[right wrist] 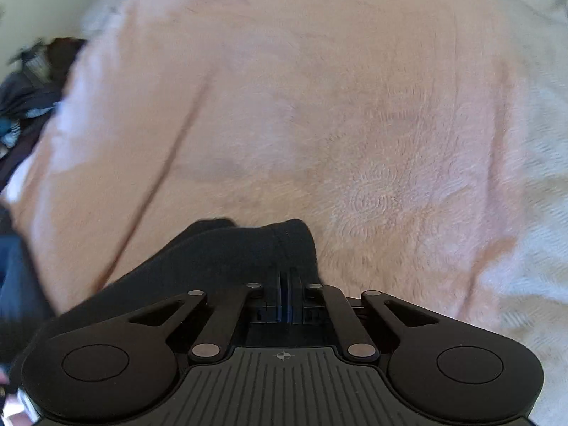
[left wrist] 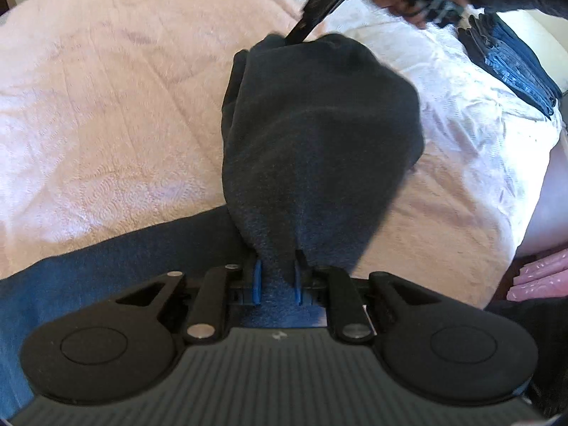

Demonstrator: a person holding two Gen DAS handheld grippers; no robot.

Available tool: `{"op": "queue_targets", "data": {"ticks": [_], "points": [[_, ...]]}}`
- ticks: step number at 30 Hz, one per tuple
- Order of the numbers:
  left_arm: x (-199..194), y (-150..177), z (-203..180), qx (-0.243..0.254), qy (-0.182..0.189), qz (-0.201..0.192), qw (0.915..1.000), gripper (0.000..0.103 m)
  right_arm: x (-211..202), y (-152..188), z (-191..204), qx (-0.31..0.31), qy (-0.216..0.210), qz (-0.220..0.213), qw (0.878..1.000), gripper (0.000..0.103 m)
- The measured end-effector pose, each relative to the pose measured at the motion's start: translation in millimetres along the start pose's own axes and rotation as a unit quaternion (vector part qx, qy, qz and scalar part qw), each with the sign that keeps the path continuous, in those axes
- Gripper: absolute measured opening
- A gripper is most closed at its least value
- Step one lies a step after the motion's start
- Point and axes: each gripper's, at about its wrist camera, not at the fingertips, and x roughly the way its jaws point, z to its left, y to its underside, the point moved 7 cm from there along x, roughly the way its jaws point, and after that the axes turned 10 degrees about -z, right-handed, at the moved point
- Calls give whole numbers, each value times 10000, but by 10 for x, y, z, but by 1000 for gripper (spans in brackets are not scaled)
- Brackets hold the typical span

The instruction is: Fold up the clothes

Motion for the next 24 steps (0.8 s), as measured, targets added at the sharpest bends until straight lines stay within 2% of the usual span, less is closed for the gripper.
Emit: {"op": "queue_targets", "data": {"ticks": [2, 4, 6, 8, 10, 12, 14, 15, 17, 18, 20, 21, 22, 23, 24], "points": [[-141, -27, -179, 172, -94, -73, 9998, 12, -364, 71, 50, -169, -85, -266, 9995, 1], [-322, -104, -447, 478, -109, -200, 9986, 12, -981, 207, 60, -235, -44, -658, 9975, 1], [-476, -179, -766, 897, -89, -249, 9956, 12, -1585, 464, 16, -277, 70, -894, 9956, 0], [-526, -185, -1073, 1349, -80, -132, 9907, 12, -2137, 881, -107, -279, 357, -927, 9947, 0], [-481, -122, -1310, 1630, -116, 121, 9865, 16, -2549, 1447, -260, -180, 662, -755, 9948, 0], [-418, -41, -1410, 1540, -90, 355, 9874, 25, -2775, 2085, -489, 337, 929, -356, 9945, 0], [-394, 0, -1485, 1388, 7, 458, 9893, 26, -2868, 2622, -640, 749, 1113, 169, 9908, 0], [-400, -16, -1496, 1298, 33, 478, 9904, 30, -2883, 2753, -638, 797, 1140, 232, 9900, 0], [-418, -96, -1457, 1093, 60, 431, 9931, 37, -2849, 2797, -566, 949, 1015, 225, 9900, 0], [-428, -159, -1407, 980, 63, 365, 9945, 41, -2811, 2744, -510, 1017, 907, 163, 9905, 6], [-450, -285, -1306, 752, 67, 233, 9969, 47, -2658, 2511, -383, 1137, 717, -82, 9909, 42], [-461, -348, -1255, 638, 69, 167, 9978, 49, -2589, 2393, -324, 1229, 593, -198, 9904, 82], [-405, -430, -1129, 497, 56, 89, 9987, 51, -2506, 2292, -272, 1378, 434, -305, 9890, 92], [-349, -511, -1003, 357, 43, 11, 9994, 54, -2417, 2195, -222, 1541, 266, -411, 9868, 92], [-293, -592, -877, 216, 30, -67, 9997, 61, -2330, 2097, -173, 1703, 99, -516, 9840, 92]]}}
